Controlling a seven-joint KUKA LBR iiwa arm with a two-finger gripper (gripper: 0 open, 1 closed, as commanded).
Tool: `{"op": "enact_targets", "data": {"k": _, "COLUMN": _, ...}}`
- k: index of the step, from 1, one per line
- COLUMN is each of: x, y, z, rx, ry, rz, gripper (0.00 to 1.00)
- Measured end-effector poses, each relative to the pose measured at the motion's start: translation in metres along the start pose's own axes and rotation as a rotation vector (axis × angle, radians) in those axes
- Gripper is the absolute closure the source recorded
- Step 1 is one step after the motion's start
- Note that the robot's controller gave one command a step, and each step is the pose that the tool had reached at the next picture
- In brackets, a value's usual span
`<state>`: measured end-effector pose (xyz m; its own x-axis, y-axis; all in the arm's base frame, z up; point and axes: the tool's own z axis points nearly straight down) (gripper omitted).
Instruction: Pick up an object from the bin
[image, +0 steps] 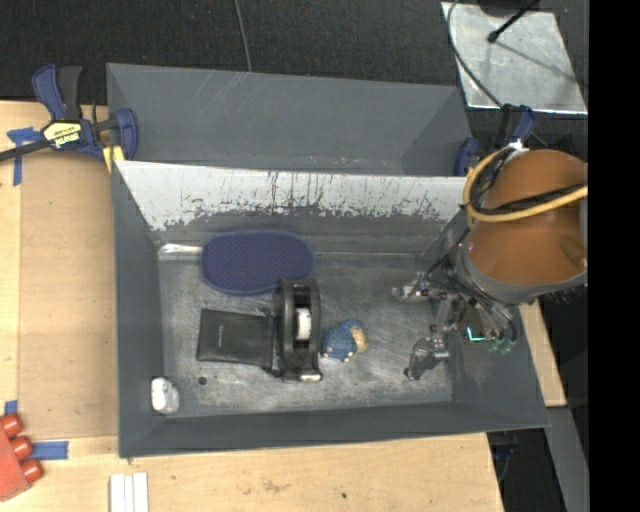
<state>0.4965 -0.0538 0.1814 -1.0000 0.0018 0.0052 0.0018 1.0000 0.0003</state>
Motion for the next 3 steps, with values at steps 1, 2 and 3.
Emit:
{"op": "enact_targets", "data": {"k": 1, "x": -0.032, "y": 0.050, "z": 0.085, "rx": -0.002, "ry": -0.001, "rz": -0.121, "gripper": 0.00}}
{"op": "enact_targets", "data": {"k": 2, "x": -0.033, "y": 0.048, "z": 0.082, "rx": 0.001, "ry": -0.007, "rz": -0.117, "gripper": 1.00}}
{"op": "enact_targets", "data": {"k": 3, "x": -0.057, "y": 0.038, "z": -0.034, "rx": 0.002, "ry": -0.017, "rz": -0.151, "gripper": 1.00}}
